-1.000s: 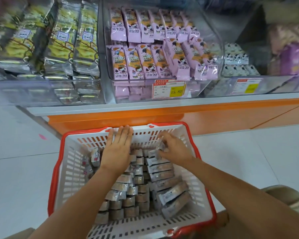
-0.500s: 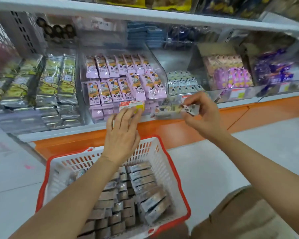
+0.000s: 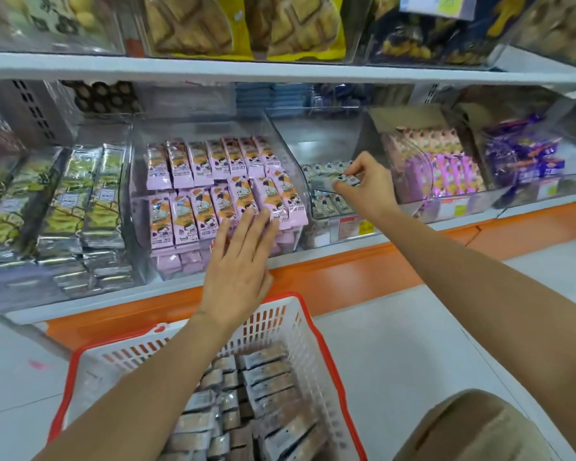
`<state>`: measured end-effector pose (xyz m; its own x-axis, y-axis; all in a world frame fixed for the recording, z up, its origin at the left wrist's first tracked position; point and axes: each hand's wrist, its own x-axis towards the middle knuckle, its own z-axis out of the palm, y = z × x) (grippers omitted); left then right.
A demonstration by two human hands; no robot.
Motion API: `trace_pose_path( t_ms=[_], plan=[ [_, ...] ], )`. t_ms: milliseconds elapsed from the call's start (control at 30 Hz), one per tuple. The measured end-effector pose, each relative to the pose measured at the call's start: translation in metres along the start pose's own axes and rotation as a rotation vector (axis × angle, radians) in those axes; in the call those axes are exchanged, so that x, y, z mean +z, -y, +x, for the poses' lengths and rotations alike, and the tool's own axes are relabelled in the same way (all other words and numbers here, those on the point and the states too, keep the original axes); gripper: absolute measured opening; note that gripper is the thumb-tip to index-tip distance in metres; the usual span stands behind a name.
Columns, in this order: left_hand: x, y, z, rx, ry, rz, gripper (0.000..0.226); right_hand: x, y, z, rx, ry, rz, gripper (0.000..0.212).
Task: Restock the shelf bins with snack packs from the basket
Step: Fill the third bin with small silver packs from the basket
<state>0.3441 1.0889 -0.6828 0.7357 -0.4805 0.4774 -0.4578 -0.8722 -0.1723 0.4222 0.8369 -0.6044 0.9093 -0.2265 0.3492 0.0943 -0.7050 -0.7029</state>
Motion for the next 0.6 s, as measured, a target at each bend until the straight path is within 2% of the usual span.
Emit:
trace_pose_path(
  t_ms=[167, 300, 467, 600],
  plan=[
    [0.004, 0.004, 0.006, -0.011, -0.084, -0.033, 0.068, 0.038, -0.001, 0.041, -0.003, 0.072, -0.099, 0.028],
    [0.007, 0.006, 0.007, 0.001, -0.077, -0.009, 0.068, 0.063, -0.004, 0.061, 0.034, 0.179, -0.264, 0.023],
    [0.009, 0.006, 0.01, -0.012, -0.081, -0.01, 0.068, 0.077, -0.006, 0.068, -0.019, 0.265, -0.452, 0.017],
    [0.009, 0.006, 0.009, -0.011, -0.073, 0.004, 0.068, 0.079, -0.004, 0.066, -0.009, 0.366, -0.555, 0.028]
  ],
)
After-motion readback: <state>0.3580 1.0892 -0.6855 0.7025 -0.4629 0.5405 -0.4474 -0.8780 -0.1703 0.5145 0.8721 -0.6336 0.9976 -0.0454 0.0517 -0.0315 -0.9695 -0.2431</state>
